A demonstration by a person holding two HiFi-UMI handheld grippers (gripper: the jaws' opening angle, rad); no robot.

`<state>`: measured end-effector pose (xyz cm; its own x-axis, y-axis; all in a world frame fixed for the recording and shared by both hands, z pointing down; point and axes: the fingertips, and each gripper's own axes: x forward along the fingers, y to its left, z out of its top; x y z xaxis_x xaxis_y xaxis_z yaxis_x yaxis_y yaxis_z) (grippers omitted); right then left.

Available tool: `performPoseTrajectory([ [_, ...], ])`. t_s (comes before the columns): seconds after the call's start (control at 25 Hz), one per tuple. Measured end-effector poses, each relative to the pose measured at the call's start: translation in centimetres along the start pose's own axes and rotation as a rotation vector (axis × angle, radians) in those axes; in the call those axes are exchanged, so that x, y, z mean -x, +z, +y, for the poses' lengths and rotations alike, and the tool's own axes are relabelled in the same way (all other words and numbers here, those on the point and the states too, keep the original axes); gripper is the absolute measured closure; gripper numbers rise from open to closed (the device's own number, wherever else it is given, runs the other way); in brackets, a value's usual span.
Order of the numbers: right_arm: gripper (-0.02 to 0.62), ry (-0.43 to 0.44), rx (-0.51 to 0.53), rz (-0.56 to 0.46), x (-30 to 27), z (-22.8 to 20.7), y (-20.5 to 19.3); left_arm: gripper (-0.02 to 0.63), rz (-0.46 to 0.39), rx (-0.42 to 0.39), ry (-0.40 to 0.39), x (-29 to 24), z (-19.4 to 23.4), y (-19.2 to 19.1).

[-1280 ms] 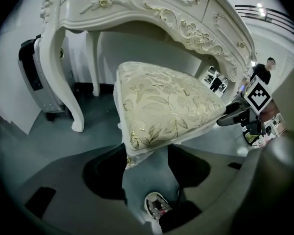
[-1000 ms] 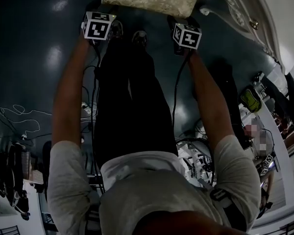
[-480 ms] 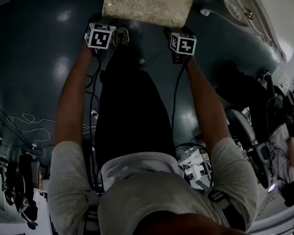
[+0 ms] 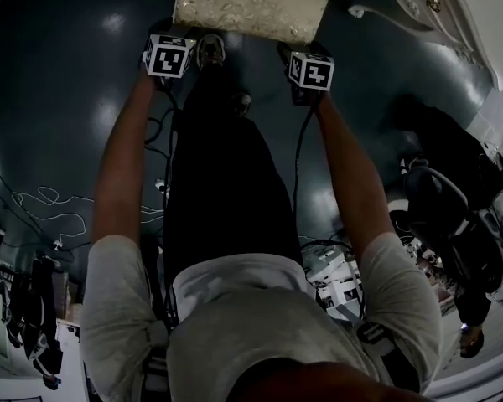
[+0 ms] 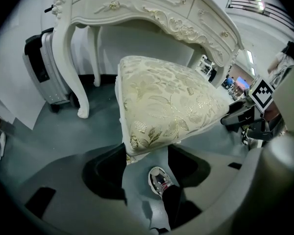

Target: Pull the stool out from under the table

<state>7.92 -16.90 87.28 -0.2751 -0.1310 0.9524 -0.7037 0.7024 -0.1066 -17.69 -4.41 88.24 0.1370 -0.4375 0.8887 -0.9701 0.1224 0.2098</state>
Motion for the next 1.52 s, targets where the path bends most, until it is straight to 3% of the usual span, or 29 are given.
performPoseTrajectory([
  [0.4,0.229,-0.003,0.006,0.033,0.9,1.1,-2.2,0.351,0.019,0.024,-0.004,1.5,-0.7,-2.4],
  [0.56,0.229,0.009,-0.005,0.043,0.8,1.8,-5.4,0.351,0.039,0.02,-0.003,2.0,-1.5,-5.0],
  [0.76,0.229,0.017,-0.011,0.063,1.6,2.3,-6.5,0.351,0.044,0.017,-0.004,2.6,-1.9,-6.0],
  [1.0,0.229,0.035,-0.006,0.095,2.2,4.4,-10.3,0.351,0.089,0.036,-0.002,4.1,-2.7,-10.3],
  [1.52,0.229,0.098,-0.021,0.156,5.0,5.4,-18.0,0.351,0.178,-0.02,0.008,5.8,-6.1,-15.1],
])
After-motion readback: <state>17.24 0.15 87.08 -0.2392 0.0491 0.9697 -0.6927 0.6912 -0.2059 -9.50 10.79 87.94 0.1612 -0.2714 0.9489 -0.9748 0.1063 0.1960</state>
